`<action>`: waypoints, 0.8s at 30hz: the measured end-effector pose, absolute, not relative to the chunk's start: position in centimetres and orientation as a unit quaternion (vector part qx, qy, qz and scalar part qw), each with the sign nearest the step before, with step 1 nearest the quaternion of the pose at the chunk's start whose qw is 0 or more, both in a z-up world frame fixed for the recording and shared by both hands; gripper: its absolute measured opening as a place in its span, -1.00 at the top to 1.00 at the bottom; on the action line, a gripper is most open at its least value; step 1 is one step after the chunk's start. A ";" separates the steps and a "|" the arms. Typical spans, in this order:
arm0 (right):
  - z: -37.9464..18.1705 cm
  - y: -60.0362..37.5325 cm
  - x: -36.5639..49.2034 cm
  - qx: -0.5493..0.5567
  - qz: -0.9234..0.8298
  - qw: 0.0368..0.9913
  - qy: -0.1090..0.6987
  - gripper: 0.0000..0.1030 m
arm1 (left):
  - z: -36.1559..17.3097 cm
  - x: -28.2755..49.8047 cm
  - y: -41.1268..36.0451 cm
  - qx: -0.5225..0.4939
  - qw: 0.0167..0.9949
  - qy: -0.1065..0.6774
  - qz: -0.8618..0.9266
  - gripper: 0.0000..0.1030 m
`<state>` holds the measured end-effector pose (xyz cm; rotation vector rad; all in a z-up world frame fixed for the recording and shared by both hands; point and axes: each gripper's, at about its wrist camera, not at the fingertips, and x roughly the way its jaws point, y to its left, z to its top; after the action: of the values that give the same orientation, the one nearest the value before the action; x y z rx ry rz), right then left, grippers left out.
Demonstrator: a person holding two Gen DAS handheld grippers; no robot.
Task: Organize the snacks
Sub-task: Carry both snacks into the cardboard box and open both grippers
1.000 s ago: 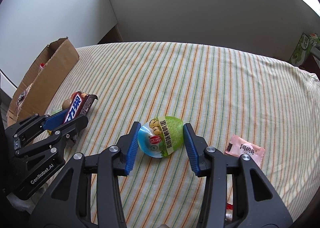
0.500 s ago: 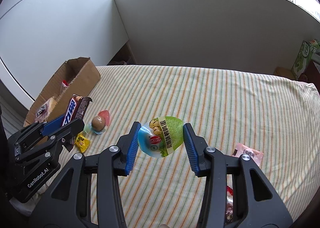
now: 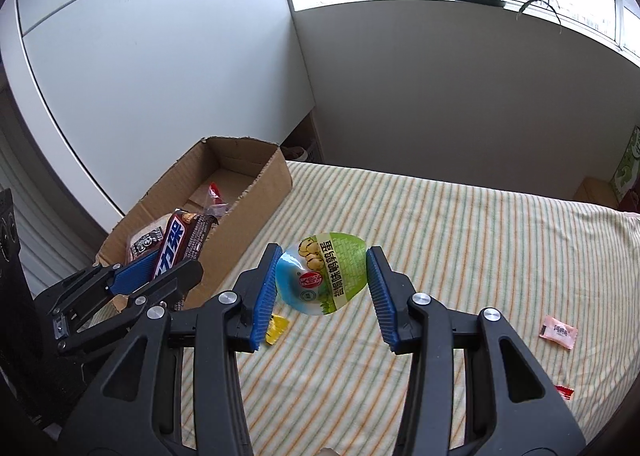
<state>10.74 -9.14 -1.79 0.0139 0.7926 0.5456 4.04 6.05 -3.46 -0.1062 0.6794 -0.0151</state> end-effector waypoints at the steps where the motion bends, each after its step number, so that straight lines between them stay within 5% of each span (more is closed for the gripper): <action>1: -1.8 -8.8 10.6 0.007 0.266 0.885 0.382 0.12 | -3.4 3.9 6.7 -0.054 0.942 0.331 0.000 0.48; 24: -3.0 3.8 9.8 -0.016 0.342 0.854 0.391 0.12 | -4.4 1.4 17.4 -0.095 0.936 0.329 0.076 0.48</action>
<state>9.82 3.83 -3.04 -0.0346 0.8227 0.7192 1.39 17.39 -4.40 -0.1932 0.6731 0.1550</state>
